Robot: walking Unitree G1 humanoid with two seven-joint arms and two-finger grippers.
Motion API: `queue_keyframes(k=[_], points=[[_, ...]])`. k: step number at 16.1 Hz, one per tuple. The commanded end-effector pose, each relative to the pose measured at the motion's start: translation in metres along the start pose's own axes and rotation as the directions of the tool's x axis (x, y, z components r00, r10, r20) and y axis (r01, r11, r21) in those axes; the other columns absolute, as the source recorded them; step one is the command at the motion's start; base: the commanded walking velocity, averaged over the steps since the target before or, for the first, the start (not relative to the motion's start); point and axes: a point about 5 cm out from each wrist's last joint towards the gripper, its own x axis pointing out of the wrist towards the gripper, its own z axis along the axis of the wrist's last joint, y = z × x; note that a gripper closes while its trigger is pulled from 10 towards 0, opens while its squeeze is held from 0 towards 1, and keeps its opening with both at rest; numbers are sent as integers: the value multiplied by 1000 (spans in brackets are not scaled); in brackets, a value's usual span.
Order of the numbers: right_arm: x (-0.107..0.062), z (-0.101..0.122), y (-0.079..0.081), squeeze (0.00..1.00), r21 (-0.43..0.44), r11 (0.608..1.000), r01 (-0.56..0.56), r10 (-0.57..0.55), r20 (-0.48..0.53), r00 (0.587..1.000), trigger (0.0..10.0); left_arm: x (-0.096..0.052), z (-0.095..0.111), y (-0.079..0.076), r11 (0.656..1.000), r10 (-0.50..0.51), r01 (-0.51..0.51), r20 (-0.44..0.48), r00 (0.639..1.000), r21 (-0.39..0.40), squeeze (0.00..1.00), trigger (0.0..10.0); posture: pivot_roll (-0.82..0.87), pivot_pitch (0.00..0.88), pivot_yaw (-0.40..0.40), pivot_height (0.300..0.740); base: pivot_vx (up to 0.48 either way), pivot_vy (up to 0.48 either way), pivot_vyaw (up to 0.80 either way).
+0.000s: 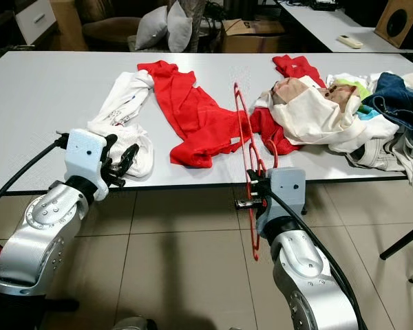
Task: Hang hanger
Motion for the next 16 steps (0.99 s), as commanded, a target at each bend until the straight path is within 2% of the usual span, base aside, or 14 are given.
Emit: queue_keyframes(k=[1, 3, 5, 7, 9, 12, 16], points=[[1, 1, -4, 0, 4, 1000, 13, -13, 10, 1000, 10000, 1, 0, 1, 1000, -4, 4, 7, 1000, -9, 0, 10000, 6, 14, -5, 740, 0, 0, -800], [2, 2, -5, 0, -9, 1000, 4, -4, 20, 1000, 10000, 6, 1, -1, 1000, -17, 17, 16, 1000, -18, 0, 10000, 2, 19, -5, 740, 120, 0, -619], [3, 4, -6, 0, -71, 997, 6, -4, 33, 999, 10000, 13, 2, -2, 1000, -16, 16, 15, 1000, 15, 0, 10000, 0, 23, -10, 740, 253, 0, 0], [4, 6, -6, 0, -95, 995, -17, 20, 33, 999, 10000, 14, 4, -2, 1000, -21, 21, 22, 1000, 18, 0, 10000, -2, 28, -14, 740, 259, 0, 0], [3, 3, -6, 0, -38, 999, -37, 37, 4, 999, 10000, 13, 3, -3, 1000, -24, 24, 22, 999, 5, 0, 10000, -4, 33, -17, 740, 259, 0, -400], [0, 1, -6, 0, -48, 998, -50, 50, 3, 999, 10000, 11, -1, -9, 999, -52, 52, 17, 999, -6, 0, 10000, -7, 47, -16, 740, 259, 0, -800], [-1, 3, -7, 0, -70, 996, -51, 53, 13, 999, 10000, 14, -2, -14, 997, -79, 79, 10, 997, 16, 0, 10000, -14, 53, -10, 740, 259, 0, 0]])
